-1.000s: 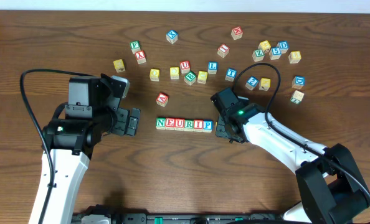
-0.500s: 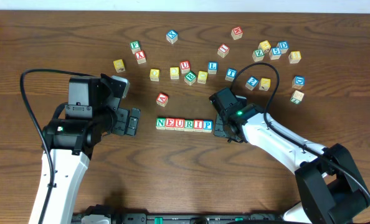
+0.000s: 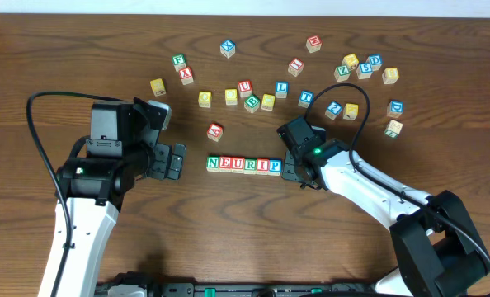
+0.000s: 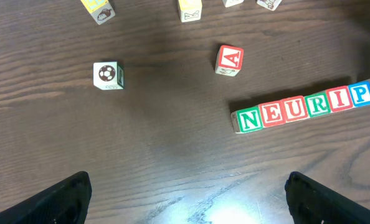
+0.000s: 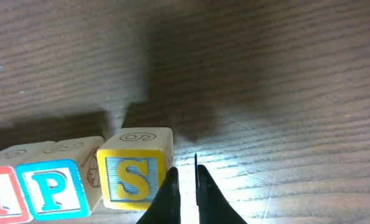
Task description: Spell out NEURIPS
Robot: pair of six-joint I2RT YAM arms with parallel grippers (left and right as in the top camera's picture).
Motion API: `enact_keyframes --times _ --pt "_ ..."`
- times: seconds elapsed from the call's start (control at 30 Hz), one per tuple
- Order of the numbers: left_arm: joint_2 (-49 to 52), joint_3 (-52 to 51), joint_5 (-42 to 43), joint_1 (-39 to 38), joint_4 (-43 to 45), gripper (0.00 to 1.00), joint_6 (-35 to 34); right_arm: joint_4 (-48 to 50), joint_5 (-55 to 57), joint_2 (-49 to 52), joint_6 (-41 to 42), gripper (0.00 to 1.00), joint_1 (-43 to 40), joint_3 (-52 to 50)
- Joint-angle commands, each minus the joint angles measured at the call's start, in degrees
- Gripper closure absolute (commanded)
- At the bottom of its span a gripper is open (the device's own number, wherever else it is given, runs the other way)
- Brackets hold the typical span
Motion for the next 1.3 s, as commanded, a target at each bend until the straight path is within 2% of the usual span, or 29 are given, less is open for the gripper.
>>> enact_keyframes --times 0.0,0.23,0.47,0.8,1.27 --pt "-0.1 1.4 -0.5 0.2 0.0 0.02 0.3 0.3 0.0 0.4 0.7 0.94 0.3 -0.4" --pt "-0.1 1.4 -0.5 0.2 0.0 0.02 0.3 0.4 0.7 0.4 0.8 0.96 0.3 -0.4" --pt "-0.1 1.4 -0.5 0.2 0.0 0.02 0.4 1.3 5.9 0.5 2.4 0.95 0.3 -0.4" --pt "-0.1 1.4 -0.5 0.2 0.0 0.02 0.3 7.2 5.9 1.0 1.5 0.96 0.3 -4.3" --pt "-0.1 1.4 -0.5 0.2 0.0 0.02 0.3 10.0 5.9 1.0 -1.6 0.98 0.3 -4.6"
